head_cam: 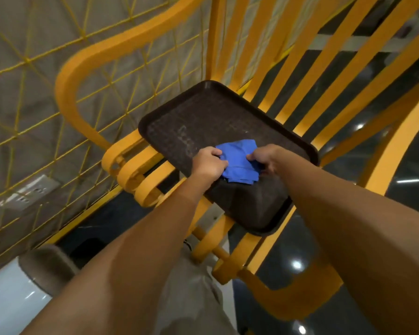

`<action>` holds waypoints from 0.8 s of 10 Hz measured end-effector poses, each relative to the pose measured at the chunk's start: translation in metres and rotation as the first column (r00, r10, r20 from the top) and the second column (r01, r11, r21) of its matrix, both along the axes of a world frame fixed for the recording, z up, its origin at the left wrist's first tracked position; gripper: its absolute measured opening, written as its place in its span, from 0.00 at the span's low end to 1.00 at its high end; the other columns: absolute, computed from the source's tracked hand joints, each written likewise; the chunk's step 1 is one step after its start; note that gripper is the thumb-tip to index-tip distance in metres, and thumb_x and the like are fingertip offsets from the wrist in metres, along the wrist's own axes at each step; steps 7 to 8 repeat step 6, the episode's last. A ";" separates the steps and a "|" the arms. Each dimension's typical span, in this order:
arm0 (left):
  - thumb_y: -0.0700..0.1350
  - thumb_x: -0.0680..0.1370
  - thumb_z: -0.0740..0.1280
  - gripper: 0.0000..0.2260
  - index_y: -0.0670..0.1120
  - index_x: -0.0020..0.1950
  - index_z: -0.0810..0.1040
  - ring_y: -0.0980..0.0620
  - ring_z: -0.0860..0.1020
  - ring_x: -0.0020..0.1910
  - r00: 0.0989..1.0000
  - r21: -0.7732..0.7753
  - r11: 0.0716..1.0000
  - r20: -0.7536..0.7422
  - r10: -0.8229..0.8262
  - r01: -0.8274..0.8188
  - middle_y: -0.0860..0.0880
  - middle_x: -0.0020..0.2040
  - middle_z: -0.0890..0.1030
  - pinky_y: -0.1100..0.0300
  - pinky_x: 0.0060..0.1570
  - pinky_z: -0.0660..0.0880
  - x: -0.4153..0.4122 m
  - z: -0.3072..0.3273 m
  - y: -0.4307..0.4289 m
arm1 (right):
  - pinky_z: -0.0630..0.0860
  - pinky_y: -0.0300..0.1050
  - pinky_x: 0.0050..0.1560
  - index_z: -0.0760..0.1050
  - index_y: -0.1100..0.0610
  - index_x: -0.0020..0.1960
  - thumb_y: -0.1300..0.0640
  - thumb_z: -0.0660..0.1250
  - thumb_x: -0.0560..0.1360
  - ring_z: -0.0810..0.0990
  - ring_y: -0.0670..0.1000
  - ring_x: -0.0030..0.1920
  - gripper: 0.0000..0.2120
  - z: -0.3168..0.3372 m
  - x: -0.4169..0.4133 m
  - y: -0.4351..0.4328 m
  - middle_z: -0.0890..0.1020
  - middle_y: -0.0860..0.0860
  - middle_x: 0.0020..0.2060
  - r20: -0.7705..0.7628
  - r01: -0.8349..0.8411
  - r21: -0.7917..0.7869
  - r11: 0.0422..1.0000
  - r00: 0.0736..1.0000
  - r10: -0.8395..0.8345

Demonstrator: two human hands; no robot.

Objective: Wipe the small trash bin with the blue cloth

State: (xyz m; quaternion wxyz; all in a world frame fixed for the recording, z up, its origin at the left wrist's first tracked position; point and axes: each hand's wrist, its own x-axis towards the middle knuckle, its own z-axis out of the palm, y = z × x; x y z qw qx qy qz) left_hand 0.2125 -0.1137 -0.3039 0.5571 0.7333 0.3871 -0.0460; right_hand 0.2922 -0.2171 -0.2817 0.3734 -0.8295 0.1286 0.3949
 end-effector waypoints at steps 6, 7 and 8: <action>0.44 0.76 0.62 0.19 0.48 0.67 0.67 0.43 0.67 0.66 0.914 0.685 0.644 -0.081 -0.398 0.341 0.45 0.68 0.68 0.49 0.63 0.66 -0.045 0.070 0.035 | 0.75 0.52 0.58 0.64 0.62 0.68 0.57 0.62 0.75 0.75 0.60 0.60 0.23 0.065 -0.025 0.033 0.74 0.60 0.62 0.491 -0.266 -0.116 0.957 0.822 0.288; 0.44 0.76 0.62 0.19 0.48 0.67 0.67 0.43 0.67 0.66 0.914 0.685 0.644 -0.081 -0.398 0.341 0.45 0.68 0.68 0.49 0.63 0.66 -0.045 0.070 0.035 | 0.75 0.52 0.58 0.64 0.62 0.68 0.57 0.62 0.75 0.75 0.60 0.60 0.23 0.065 -0.025 0.033 0.74 0.60 0.62 0.491 -0.266 -0.116 0.957 0.822 0.288; 0.44 0.76 0.62 0.19 0.48 0.67 0.67 0.43 0.67 0.66 0.914 0.685 0.644 -0.081 -0.398 0.341 0.45 0.68 0.68 0.49 0.63 0.66 -0.045 0.070 0.035 | 0.75 0.52 0.58 0.64 0.62 0.68 0.57 0.62 0.75 0.75 0.60 0.60 0.23 0.065 -0.025 0.033 0.74 0.60 0.62 0.491 -0.266 -0.116 0.957 0.822 0.288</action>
